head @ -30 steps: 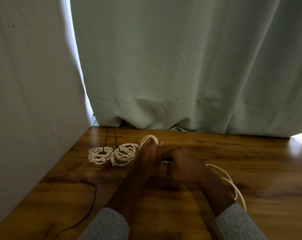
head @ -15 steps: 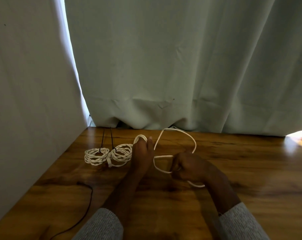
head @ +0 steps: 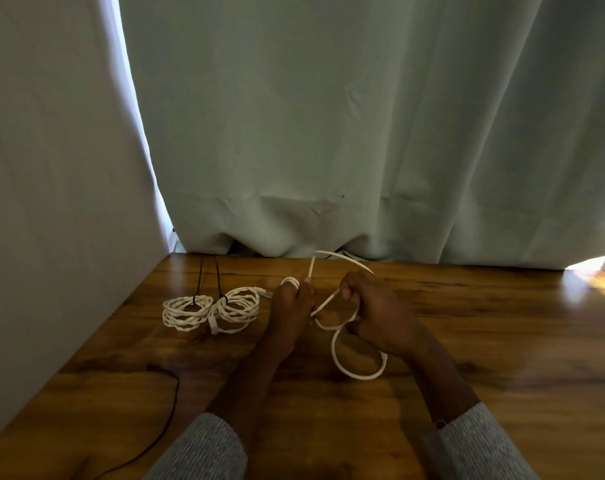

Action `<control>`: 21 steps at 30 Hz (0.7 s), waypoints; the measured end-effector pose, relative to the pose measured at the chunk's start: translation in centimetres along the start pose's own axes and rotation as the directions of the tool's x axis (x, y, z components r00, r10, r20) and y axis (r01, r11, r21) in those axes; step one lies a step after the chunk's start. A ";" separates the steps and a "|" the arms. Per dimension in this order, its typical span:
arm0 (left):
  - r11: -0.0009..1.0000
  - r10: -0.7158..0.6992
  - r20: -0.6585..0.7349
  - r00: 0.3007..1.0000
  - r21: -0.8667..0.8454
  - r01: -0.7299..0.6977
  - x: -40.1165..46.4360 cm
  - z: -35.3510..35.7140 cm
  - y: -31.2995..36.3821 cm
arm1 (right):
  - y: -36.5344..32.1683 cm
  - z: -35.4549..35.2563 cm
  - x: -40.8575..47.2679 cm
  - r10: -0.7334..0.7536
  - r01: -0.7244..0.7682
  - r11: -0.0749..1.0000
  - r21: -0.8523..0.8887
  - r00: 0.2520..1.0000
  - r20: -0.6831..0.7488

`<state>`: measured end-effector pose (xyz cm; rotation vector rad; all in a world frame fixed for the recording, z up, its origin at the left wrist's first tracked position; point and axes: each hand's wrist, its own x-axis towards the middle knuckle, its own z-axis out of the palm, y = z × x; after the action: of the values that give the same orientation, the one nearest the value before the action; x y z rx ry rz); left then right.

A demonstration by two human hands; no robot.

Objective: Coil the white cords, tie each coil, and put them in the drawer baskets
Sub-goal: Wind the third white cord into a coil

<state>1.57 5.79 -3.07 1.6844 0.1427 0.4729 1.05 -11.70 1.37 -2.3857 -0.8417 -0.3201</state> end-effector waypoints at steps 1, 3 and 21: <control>0.998 -0.046 0.032 0.998 -0.049 0.048 -0.2 0.1 0.3 | 0.0 0.5 0.0 0.006 -0.005 1.000 0.022 0.998 -0.056; 0.991 -0.092 0.093 0.991 -0.088 0.100 -0.4 0.2 0.5 | 0.1 1.6 0.2 0.034 -0.016 0.994 0.109 0.986 -0.166; 0.936 -0.089 0.374 0.923 -0.287 0.206 -1.0 0.3 1.9 | 2.4 0.8 -1.0 0.228 -0.321 0.906 0.275 0.919 0.322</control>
<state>0.46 4.80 -1.47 1.3968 -0.0703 0.0623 1.84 -13.17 -0.73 -2.2230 -0.6040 0.2646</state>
